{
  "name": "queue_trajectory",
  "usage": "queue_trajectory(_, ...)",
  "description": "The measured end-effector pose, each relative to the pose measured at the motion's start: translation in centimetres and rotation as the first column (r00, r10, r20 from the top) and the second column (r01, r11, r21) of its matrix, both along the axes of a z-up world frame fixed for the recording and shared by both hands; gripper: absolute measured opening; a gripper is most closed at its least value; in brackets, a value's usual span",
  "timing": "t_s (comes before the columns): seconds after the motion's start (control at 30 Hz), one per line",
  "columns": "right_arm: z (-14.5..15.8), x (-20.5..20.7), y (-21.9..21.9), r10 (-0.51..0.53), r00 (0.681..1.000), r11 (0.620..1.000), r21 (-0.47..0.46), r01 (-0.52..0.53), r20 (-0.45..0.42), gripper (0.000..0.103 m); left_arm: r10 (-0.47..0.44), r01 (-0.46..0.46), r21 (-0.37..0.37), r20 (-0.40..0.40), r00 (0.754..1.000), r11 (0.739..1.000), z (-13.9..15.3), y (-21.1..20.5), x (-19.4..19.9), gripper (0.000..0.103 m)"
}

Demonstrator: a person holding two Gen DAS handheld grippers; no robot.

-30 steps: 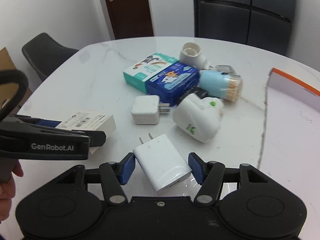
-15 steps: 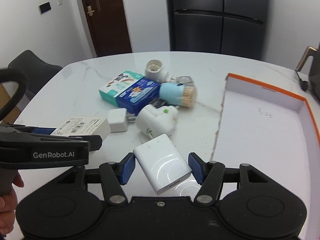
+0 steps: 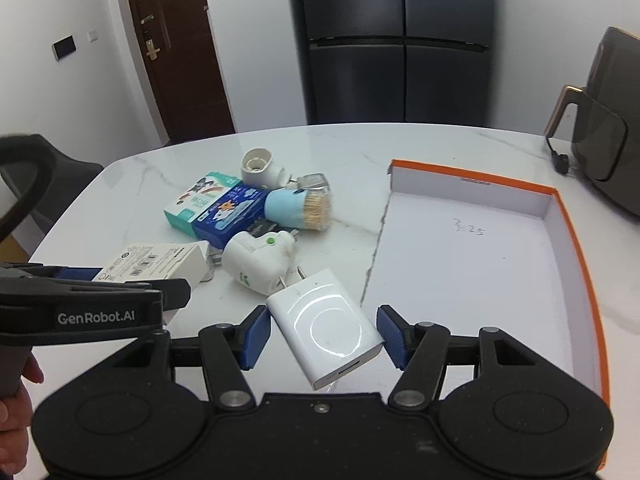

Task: Organize rigid objects
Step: 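Carry the barcode box and white charger toward the orange-rimmed box with both grippers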

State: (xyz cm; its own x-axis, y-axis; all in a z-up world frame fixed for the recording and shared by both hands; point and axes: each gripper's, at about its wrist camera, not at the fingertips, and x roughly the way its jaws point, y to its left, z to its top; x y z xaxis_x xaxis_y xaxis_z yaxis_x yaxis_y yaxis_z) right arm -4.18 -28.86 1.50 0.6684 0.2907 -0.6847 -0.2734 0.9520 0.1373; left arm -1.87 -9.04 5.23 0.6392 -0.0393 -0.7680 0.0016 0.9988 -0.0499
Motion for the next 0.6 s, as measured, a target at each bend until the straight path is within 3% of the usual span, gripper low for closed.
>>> queue_trajectory(0.6,1.2,-1.5,-3.6,-0.064,0.998,0.998,0.024,0.064,0.019,0.072,-0.051,0.05,0.009,0.022,0.998,0.999,0.9,-3.6,-0.6,0.079)
